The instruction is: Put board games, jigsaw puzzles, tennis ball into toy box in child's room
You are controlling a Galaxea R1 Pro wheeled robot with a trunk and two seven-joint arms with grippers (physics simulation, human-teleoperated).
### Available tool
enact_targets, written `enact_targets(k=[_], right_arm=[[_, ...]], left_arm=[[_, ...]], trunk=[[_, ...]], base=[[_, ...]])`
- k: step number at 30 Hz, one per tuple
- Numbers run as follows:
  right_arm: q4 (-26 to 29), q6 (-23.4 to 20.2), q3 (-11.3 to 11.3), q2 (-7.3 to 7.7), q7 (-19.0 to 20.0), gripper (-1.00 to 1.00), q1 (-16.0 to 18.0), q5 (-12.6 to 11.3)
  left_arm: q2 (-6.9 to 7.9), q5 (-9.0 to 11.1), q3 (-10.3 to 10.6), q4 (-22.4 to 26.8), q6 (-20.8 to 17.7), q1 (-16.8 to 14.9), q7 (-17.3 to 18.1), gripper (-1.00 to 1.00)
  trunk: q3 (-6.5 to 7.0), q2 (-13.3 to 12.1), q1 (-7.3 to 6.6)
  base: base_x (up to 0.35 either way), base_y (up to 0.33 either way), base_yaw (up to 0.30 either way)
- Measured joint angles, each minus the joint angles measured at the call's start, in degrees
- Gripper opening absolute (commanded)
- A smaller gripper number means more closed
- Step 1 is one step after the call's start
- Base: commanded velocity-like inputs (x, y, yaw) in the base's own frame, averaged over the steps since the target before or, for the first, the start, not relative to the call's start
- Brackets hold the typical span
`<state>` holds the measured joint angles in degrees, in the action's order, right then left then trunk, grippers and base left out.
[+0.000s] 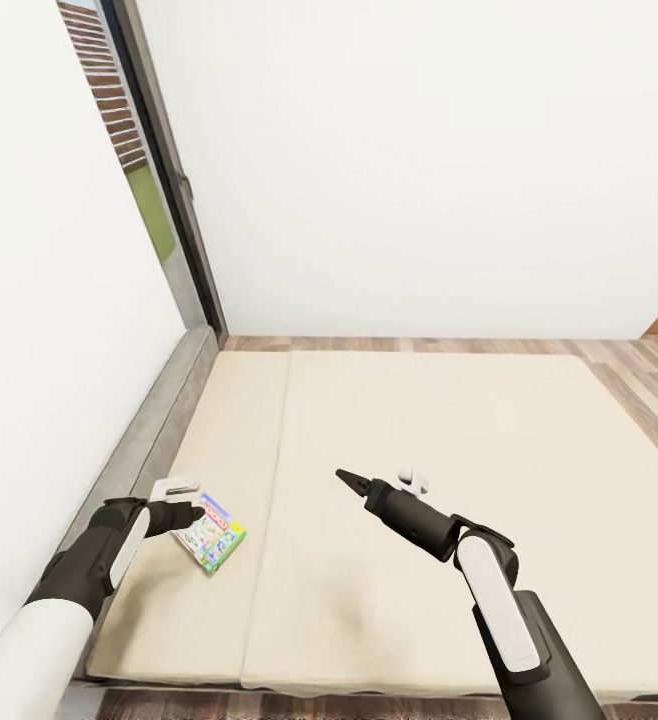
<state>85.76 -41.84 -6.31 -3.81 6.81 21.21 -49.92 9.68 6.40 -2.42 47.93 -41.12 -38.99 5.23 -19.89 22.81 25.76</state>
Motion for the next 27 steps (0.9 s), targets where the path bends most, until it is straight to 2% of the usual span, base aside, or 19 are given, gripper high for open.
enact_targets(k=[27], right_arm=[[0.0, 0.0, 0.0, 0.00, 0.0, 1.00, 0.0, 0.0]], left_arm=[[-0.02, -0.1, 0.0, 0.0, 0.7, 0.0, 0.0, 1.00]], trunk=[[-2.55, 0.0, 0.00]], base=[[0.000, 0.000, 0.000]])
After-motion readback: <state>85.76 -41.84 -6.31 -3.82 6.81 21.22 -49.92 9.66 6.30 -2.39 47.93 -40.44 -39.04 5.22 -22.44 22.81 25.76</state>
